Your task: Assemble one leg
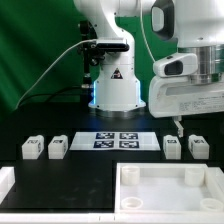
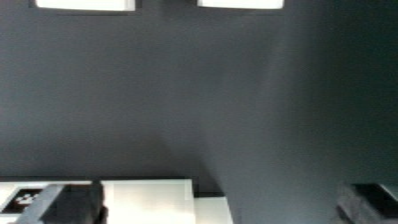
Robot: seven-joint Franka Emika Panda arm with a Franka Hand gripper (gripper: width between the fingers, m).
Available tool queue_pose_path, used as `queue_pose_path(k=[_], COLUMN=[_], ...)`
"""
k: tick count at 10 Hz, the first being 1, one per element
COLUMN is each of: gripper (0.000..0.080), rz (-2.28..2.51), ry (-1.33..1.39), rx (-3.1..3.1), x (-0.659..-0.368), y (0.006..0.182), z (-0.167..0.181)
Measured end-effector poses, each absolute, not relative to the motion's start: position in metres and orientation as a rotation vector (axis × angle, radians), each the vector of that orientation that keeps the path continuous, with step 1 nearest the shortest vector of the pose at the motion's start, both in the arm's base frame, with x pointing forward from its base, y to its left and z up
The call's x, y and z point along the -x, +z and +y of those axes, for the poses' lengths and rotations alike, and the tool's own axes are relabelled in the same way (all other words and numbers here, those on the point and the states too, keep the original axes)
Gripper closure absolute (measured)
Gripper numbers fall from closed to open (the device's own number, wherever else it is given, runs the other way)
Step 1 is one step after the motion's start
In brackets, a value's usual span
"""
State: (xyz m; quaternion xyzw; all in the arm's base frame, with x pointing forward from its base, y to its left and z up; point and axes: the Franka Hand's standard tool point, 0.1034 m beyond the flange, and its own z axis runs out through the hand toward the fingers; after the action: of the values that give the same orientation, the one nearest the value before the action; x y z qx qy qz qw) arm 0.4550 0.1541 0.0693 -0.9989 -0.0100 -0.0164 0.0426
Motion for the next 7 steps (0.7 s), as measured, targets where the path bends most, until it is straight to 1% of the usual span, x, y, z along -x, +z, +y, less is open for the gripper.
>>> queue_pose_path(k=[1,2,3,5,6,7], gripper=[0.0151,0.0151,0.0151,0.0151,0.0151,0.0151], rz=[-0.035,-0.023,-0.023,-0.018,-0.022,-0.034], ry=[-0.040,0.128,0.272,0.575,0.644,0.780], rx=[3.057,3.076,3.080,3.064,3.057,3.033], x=[-0.453,-0.441,-0.437,-0.436,-0.438,-0.433], y=[0.069,0.066,0.064,0.062,0.063,0.063], z=[0.155,0.157,0.162,0.168,0.171,0.168])
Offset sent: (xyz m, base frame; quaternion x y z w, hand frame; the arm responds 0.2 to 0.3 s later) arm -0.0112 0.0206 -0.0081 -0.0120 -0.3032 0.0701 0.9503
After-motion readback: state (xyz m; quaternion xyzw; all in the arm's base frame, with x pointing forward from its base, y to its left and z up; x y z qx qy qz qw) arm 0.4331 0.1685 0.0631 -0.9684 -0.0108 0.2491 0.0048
